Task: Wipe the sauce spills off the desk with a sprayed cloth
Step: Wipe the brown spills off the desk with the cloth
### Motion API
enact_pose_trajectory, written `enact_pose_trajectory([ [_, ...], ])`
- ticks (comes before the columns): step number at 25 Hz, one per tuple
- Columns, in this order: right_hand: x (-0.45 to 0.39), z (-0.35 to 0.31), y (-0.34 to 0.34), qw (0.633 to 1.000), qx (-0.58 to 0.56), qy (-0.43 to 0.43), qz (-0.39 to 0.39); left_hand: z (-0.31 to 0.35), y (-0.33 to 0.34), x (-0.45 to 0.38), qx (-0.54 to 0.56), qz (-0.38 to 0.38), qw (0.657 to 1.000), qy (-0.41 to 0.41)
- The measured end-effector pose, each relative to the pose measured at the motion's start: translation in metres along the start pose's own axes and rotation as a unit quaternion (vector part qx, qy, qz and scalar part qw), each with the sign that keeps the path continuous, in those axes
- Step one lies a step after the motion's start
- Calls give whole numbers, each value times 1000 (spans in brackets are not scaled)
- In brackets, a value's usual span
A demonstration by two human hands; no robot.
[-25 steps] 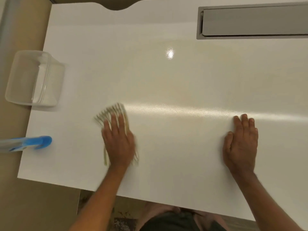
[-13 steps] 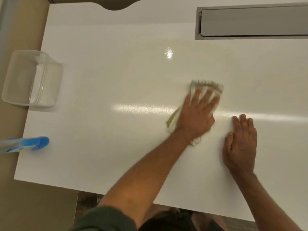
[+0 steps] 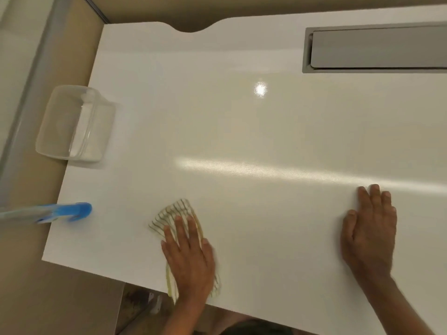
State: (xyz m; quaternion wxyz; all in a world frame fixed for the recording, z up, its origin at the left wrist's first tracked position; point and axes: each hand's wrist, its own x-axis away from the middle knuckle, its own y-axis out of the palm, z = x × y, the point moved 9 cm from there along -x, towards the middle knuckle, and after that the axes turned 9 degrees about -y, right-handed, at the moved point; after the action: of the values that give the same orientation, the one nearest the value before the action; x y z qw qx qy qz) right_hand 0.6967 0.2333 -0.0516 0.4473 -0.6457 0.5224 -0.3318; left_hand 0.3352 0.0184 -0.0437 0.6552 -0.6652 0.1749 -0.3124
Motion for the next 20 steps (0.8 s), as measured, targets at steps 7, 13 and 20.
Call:
enact_pose_trajectory([
  [7, 0, 6, 5, 1000, -4, 11, -17, 68, -16, -118, -9, 7, 993, 118],
  [13, 0, 4, 6, 1000, 19, 9, -5, 190, -51, -319, 28, 14, 999, 16],
  [20, -2, -3, 0, 1000, 21, -1, -8, 427, -3, -138, -19, -57, 925, 375],
])
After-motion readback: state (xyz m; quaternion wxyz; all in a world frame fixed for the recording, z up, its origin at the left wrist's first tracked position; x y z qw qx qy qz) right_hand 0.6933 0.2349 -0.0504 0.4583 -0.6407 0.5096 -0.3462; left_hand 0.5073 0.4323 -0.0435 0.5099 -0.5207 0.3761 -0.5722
